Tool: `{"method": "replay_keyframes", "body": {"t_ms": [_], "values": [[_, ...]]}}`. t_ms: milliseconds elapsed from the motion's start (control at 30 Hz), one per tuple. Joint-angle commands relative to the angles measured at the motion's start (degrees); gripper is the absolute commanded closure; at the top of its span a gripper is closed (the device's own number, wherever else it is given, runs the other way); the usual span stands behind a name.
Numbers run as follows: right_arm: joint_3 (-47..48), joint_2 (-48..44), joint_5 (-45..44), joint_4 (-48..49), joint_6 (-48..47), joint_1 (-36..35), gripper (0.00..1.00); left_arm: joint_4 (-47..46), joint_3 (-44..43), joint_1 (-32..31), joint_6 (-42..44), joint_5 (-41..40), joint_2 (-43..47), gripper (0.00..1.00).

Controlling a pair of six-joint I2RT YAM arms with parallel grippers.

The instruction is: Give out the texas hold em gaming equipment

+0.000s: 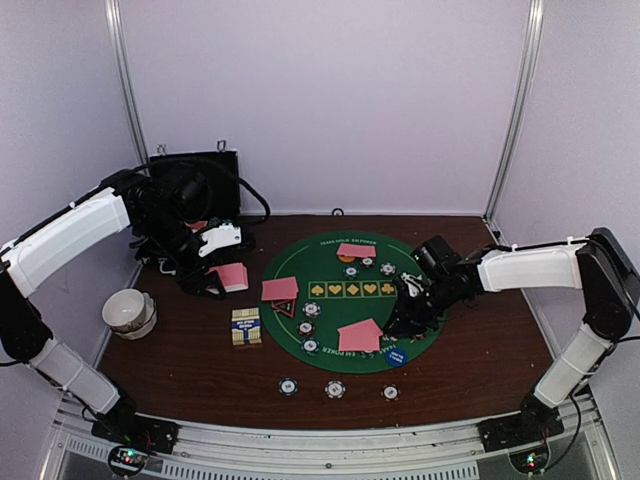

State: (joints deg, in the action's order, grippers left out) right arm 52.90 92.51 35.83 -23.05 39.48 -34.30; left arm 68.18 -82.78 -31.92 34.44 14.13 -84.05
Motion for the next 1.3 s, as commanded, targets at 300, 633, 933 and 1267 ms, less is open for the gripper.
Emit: {"method": "replay_keyframes", "body": {"t_ms": [300,633,933,1267], "values": [[7.7,-7.3,-7.0,-6.9,-1.0,-2.5,0.73,-0.2,-0.2,0.1,0.5,1.4,1.1,1.00],[18.2,0.0,-1.5,13.6,10.4,-13.4,0.09,-0.2,-0.4,0.1,-0.2,2.7,1.0,1.00],[30.4,14.4,2.2,29.0,19.4,-20.2,0.00,-0.2,-0.6,0.1,-0.3,3.0,1.3,1.00],[35.8,23.9,4.2,41.6,28.1,-21.3,0.05,-0.2,-0.4,0.1,-0.3,3.1,1.4,1.00]]}}
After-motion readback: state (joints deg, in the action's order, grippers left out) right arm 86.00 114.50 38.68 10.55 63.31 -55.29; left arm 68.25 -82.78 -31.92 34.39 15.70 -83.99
